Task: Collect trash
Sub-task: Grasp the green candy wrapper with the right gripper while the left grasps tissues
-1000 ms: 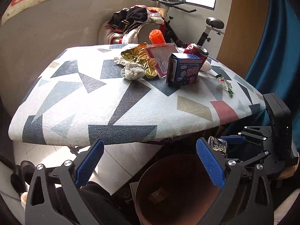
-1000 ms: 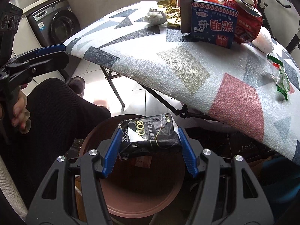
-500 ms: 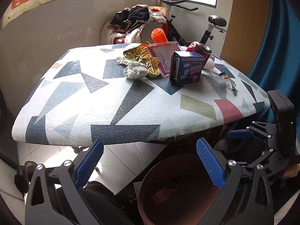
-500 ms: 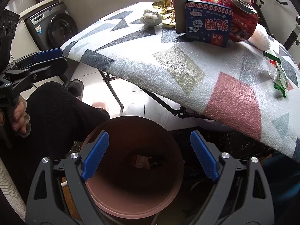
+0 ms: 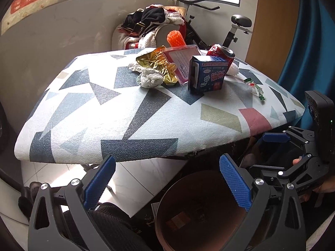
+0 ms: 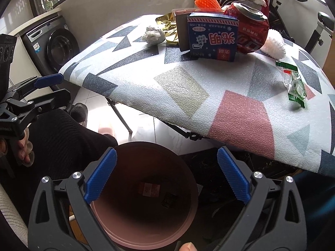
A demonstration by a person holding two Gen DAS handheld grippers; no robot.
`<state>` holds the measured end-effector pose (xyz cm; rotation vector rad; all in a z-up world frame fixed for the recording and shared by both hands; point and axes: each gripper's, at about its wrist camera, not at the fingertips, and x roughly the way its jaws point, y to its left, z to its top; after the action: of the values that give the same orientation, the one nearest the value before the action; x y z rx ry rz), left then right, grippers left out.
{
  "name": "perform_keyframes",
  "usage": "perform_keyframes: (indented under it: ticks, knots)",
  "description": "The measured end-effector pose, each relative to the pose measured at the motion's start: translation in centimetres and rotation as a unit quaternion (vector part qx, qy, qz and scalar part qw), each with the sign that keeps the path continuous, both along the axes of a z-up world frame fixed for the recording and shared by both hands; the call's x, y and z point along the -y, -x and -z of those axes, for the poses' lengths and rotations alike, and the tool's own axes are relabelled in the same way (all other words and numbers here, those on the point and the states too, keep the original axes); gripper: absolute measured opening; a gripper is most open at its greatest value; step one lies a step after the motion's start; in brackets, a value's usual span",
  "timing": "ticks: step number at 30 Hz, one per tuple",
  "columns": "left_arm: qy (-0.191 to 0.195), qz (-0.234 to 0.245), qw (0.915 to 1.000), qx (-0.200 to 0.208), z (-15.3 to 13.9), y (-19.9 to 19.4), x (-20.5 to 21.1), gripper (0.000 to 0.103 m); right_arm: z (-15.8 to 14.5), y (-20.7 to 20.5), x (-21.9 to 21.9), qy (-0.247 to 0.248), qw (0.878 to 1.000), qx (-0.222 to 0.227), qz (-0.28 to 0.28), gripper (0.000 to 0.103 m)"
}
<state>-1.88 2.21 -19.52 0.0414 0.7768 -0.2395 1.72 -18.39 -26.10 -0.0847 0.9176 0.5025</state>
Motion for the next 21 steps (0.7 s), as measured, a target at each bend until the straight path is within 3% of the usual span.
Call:
perform_keyframes:
  ticks: [9, 15, 21]
  knots:
    - [0.029, -0.011, 0.9993, 0.022, -1.6, -1.4, -1.2, 0.097, -2.4, -2.1, 4.8, -0.083, 0.993, 0.028, 0.074, 0.097]
    - [0.014, -0.005, 0.9989, 0.044, -3.2, -3.1, -1.2, 0.097, -4.3, -5.4, 8.7, -0.046, 0.989, 0.066, 0.128, 0.097]
    - [0.047, -0.017, 0.9988, -0.004, -3.3, -6.2, -2.4, 0.097, -3.9, -9.9, 12.9, 0.008, 0.977, 0.051, 0.206, 0.097]
